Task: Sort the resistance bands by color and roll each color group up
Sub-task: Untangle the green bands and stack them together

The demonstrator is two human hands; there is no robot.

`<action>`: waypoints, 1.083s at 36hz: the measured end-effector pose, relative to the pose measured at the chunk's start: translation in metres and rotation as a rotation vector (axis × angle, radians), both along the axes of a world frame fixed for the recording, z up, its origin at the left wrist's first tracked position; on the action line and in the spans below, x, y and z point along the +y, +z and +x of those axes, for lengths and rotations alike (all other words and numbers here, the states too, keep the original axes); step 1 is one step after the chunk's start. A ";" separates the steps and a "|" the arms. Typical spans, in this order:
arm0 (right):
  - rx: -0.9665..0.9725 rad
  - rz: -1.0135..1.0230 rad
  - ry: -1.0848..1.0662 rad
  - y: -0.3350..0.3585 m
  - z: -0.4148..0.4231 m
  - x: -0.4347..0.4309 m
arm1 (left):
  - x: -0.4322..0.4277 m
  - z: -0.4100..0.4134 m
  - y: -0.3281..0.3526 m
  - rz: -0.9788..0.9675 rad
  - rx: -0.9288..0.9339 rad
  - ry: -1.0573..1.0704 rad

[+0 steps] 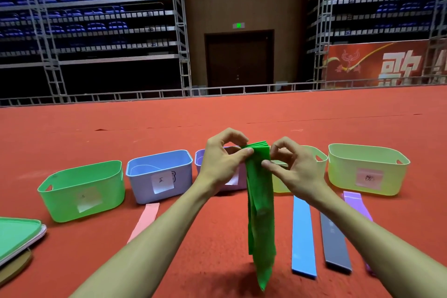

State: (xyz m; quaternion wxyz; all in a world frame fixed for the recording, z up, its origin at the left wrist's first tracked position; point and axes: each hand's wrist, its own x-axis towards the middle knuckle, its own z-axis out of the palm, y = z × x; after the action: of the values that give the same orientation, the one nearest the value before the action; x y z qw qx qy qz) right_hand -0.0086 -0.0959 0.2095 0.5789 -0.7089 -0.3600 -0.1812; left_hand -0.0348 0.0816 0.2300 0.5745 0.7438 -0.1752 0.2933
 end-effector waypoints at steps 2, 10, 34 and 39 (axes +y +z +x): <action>-0.010 0.021 0.061 -0.004 0.001 0.000 | 0.001 -0.001 0.001 -0.027 0.004 -0.007; -0.105 -0.046 0.125 -0.002 0.003 0.000 | 0.004 0.001 0.002 -0.041 0.019 -0.015; 0.026 0.137 -0.017 0.014 0.025 0.011 | 0.003 -0.010 -0.106 0.156 0.239 -0.286; 0.093 0.207 -0.081 0.016 0.035 0.018 | 0.013 -0.012 -0.142 0.253 0.285 -0.227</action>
State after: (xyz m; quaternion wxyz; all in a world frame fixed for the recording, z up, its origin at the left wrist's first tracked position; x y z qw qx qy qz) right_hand 0.0264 -0.0784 0.2257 0.6573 -0.6668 -0.2831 -0.2077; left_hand -0.0471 0.0949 0.0878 0.5248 0.8195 -0.2102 0.0942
